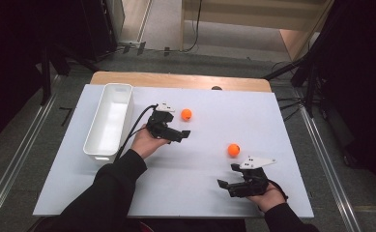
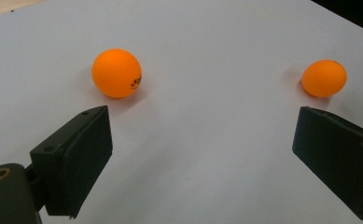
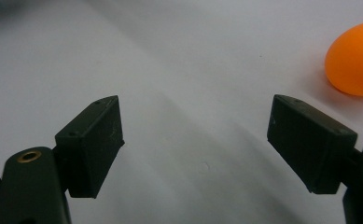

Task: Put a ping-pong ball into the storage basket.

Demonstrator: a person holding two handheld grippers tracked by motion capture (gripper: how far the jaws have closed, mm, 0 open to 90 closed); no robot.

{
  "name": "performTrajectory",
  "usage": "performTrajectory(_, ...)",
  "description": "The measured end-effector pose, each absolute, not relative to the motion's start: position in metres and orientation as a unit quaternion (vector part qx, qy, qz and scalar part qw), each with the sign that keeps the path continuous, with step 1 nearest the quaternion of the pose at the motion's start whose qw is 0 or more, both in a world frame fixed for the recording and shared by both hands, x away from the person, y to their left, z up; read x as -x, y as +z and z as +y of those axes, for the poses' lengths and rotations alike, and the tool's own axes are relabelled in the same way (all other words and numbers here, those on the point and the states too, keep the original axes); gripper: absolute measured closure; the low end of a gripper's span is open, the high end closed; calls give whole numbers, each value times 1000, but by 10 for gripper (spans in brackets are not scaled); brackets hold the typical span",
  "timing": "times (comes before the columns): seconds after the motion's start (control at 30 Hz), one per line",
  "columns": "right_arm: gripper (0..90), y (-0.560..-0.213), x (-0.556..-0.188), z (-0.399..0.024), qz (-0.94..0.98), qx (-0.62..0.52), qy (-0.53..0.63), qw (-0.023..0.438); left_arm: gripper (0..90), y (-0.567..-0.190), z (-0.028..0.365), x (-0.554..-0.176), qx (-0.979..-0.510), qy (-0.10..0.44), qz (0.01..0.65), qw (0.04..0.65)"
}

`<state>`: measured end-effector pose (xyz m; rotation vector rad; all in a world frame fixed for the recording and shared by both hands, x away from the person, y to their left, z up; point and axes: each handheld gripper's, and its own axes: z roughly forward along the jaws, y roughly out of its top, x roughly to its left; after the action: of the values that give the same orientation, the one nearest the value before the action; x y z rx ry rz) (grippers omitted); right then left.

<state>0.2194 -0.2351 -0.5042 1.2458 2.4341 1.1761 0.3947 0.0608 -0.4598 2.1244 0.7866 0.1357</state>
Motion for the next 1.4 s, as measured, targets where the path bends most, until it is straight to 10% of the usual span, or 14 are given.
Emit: performTrajectory(1.4, 168, -505, -219, -234, 818, -416, 389, 80, 69, -469, 37, -445, -847, 78, 341, 400)
